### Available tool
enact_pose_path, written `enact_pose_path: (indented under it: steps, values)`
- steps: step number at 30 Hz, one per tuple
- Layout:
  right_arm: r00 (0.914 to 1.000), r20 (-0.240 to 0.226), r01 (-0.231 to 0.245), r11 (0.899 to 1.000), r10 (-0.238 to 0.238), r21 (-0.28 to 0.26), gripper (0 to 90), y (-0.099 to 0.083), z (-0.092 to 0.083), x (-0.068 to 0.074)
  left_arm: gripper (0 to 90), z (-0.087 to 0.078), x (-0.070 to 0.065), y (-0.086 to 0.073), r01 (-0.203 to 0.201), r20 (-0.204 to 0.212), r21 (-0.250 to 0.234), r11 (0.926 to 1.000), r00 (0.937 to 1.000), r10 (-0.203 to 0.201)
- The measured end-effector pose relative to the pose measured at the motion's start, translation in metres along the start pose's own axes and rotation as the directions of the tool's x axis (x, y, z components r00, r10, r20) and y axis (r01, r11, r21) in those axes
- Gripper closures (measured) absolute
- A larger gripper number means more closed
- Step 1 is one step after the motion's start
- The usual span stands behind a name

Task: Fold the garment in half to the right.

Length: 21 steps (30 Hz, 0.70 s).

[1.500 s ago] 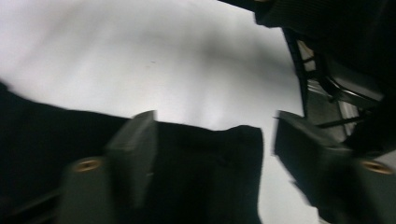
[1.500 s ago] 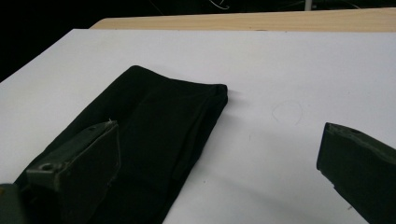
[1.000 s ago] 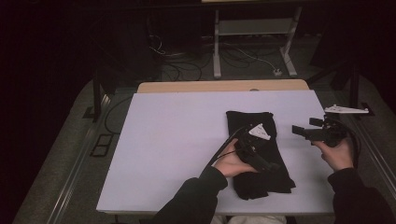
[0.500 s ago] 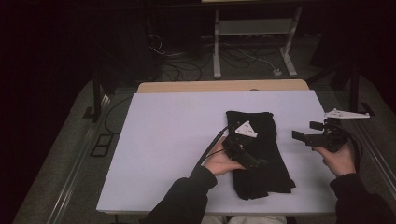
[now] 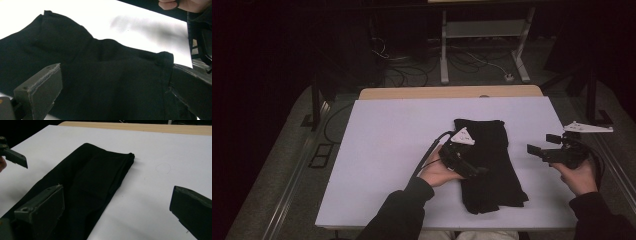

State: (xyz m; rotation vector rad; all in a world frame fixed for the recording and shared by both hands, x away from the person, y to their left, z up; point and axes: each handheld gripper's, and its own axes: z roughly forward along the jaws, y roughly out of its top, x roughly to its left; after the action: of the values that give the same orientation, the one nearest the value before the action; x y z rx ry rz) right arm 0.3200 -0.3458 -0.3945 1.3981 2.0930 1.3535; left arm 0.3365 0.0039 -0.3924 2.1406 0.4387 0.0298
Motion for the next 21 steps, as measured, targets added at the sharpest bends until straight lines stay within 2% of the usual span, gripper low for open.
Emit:
enact_pose_path:
  steps: [21]
  values:
    - [0.9999, -0.001, 0.014, 1.000, -0.014, 0.003, 0.0, -0.016, -0.010, 0.007, 0.0, -0.052, 0.019, -0.032, 0.045, -0.091, -0.047, 0.9979, 0.9946, -0.050]
